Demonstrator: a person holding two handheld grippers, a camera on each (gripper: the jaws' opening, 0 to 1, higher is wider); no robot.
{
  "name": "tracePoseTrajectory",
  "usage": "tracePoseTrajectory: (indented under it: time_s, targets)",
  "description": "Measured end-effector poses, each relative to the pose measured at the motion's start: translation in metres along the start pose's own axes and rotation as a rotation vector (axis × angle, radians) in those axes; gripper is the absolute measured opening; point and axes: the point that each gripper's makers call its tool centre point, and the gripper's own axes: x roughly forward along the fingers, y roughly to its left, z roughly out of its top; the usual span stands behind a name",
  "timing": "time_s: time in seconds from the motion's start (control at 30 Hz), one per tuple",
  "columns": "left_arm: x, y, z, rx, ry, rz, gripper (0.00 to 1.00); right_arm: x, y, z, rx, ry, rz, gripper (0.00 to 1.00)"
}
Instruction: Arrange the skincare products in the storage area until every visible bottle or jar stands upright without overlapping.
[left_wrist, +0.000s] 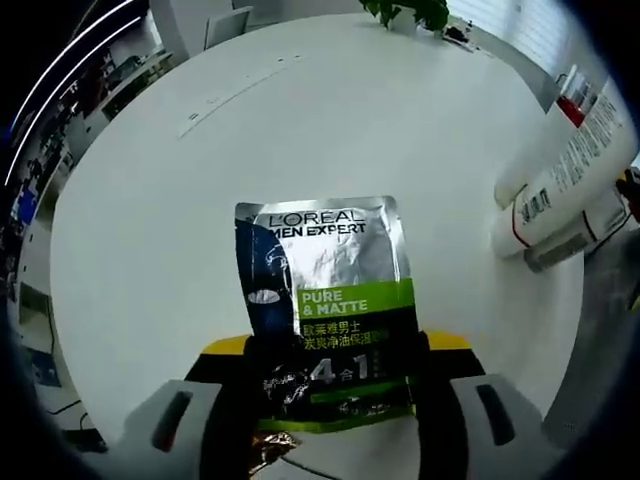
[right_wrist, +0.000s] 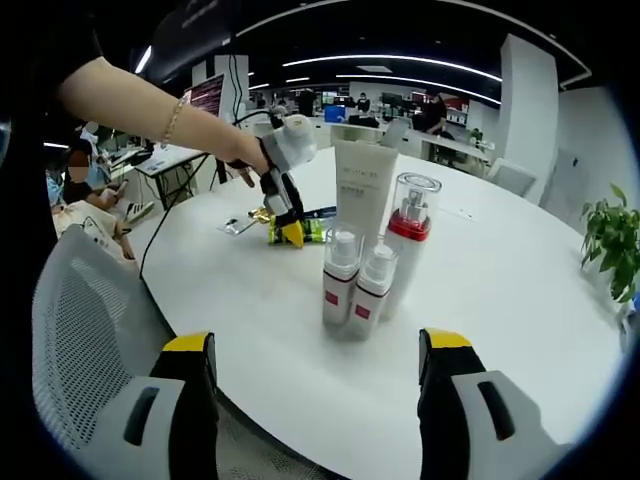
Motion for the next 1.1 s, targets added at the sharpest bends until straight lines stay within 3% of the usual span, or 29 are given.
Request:
tracePoseTrajectory:
  time_s: [0.03, 0.13, 0.3, 0.33, 0.37, 0.4, 0.43, 0.6, 0.8, 0.93, 1.0, 1.1]
  targets:
    - [0.000, 0.001, 0.002, 0.006, -0.001, -0.003, 0.64, 0.000, 0.000, 0.000, 0.000, 0.000, 0.000, 0.82]
    - [-0.001, 0.006, 0.002, -0.022, -0.018, 0.002, 0.44, 0.000, 0.000, 0.000, 0.000, 0.000, -0.001, 0.82]
    - [-0.003, 0.002, 0.001, -0.042, -0.028, 0.005, 0.37, 0.000, 0.000, 0.000, 0.000, -0.001, -0.001, 0.82]
    - [-0.003, -0.001, 0.003, -0.080, -0.039, -0.015, 0.31, 0.000, 0.000, 0.000, -0.001, -0.002, -0.001, 0.82]
    - [-0.007, -0.003, 0.008, -0.150, -0.081, -0.023, 0.19, 0.000, 0.000, 0.000, -0.001, -0.002, -0.001, 0.82]
    - [-0.007, -0.005, 0.004, -0.180, -0.067, -0.026, 0.19, 0.000, 0.000, 0.001, -0.001, -0.003, -0.001, 0.82]
    - [-0.007, -0.003, 0.000, -0.128, -0.063, -0.007, 0.19, 0.000, 0.000, 0.001, 0.000, -0.005, -0.002, 0.82]
    - [-0.010, -0.005, -0.003, -0.139, -0.066, 0.008, 0.15, 0.000, 0.000, 0.002, 0.001, -0.013, -0.001, 0.82]
    - [-0.016, -0.013, 0.001, -0.186, -0.112, -0.011, 0.14, 0.000, 0.001, 0.005, 0.002, -0.024, 0.010, 0.81]
    - [-0.033, -0.036, 0.003, -0.193, -0.151, -0.023, 0.13, -0.003, 0.005, 0.010, 0.017, -0.047, 0.036, 0.80]
    - [-0.032, -0.037, 0.009, -0.206, -0.177, -0.036, 0.14, -0.007, 0.009, 0.017, 0.056, -0.081, 0.059, 0.80]
    - [-0.048, -0.059, 0.005, -0.212, -0.204, -0.059, 0.14, -0.012, 0.013, 0.024, 0.082, -0.114, 0.076, 0.78]
